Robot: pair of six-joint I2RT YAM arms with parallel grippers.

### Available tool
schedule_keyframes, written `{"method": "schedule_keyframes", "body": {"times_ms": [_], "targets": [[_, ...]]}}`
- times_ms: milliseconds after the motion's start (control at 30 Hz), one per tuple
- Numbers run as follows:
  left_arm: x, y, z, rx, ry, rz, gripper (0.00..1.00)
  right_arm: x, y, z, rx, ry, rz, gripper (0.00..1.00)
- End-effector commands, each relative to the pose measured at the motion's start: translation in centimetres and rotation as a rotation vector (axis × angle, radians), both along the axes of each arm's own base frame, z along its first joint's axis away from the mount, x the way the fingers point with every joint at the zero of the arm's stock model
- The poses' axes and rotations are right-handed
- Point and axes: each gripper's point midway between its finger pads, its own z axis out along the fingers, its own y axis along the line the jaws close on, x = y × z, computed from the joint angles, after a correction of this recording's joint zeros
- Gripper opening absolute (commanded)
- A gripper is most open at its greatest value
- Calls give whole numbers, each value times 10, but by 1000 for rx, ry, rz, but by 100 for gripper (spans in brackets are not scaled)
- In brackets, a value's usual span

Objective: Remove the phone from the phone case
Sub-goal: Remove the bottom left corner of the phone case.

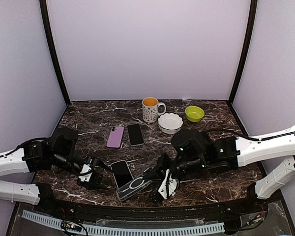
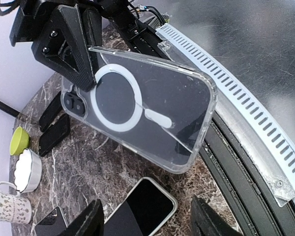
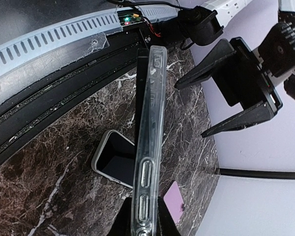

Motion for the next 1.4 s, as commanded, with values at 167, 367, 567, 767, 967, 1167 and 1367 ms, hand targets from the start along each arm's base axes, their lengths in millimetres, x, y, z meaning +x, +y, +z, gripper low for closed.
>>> {"method": "schedule_keyframes", "body": {"times_ms": [167, 367, 567, 767, 967, 1167, 1367], "targets": [[1, -3, 27, -161, -84, 17, 56, 8, 13, 74, 214, 144, -50, 0], [-1, -7, 51, -284, -97, 23, 56, 38, 15, 91, 222, 254, -215, 0], [30, -9, 83, -423, -181, 195, 41, 80, 2, 98, 278, 369, -438, 0], [38, -5, 105, -525, -217, 255, 40, 97, -4, 111, 413, 427, -544, 0], [35, -3, 104, -532, -216, 245, 35, 100, -2, 114, 437, 459, -567, 0], [25, -8, 100, -523, -167, 183, 32, 89, 5, 115, 423, 486, -516, 0], [27, -10, 102, -540, -157, 193, 32, 78, 11, 109, 398, 467, -465, 0]]}}
